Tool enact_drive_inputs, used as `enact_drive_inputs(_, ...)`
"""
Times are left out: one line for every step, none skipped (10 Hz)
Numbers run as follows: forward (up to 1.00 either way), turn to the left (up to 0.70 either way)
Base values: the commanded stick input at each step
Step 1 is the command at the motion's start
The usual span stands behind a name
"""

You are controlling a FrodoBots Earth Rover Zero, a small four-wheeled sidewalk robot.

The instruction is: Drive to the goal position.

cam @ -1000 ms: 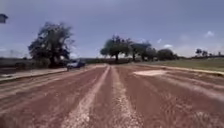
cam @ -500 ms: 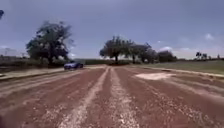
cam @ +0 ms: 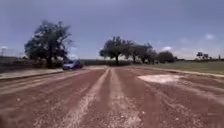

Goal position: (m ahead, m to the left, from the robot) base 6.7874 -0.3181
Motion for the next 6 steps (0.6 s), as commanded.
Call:
enact_drive_inputs(1.00, 0.00)
enact_drive_inputs(1.00, 0.00)
enact_drive_inputs(1.00, 0.00)
enact_drive_inputs(1.00, 0.00)
enact_drive_inputs(1.00, 0.00)
enact_drive_inputs(1.00, 0.00)
